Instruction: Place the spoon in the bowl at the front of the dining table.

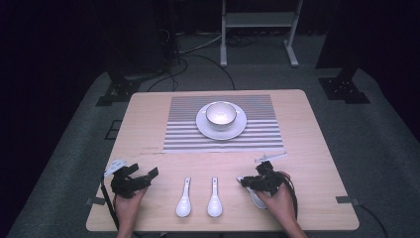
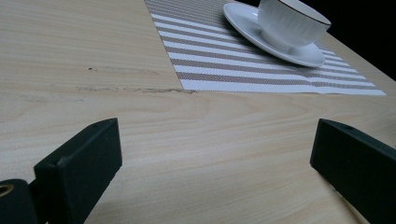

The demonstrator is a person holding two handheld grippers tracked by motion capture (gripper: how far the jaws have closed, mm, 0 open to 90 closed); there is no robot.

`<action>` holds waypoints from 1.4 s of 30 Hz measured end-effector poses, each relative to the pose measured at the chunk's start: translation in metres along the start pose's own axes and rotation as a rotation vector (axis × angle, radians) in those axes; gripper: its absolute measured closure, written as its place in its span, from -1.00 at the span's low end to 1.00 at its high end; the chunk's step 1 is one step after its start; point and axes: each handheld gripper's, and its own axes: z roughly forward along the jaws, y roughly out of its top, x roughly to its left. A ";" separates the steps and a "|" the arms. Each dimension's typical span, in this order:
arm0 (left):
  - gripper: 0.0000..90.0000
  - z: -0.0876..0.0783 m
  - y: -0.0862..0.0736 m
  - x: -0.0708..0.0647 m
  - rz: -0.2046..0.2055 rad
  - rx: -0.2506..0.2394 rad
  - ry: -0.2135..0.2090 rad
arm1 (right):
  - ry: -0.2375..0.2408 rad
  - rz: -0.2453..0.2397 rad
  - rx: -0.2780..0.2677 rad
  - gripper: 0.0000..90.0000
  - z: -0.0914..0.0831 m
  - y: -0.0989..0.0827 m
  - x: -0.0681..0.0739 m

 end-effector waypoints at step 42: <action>-0.98 0.001 0.000 -0.001 0.010 0.011 0.012 | 0.367 0.220 -0.215 0.89 -0.047 0.016 -0.037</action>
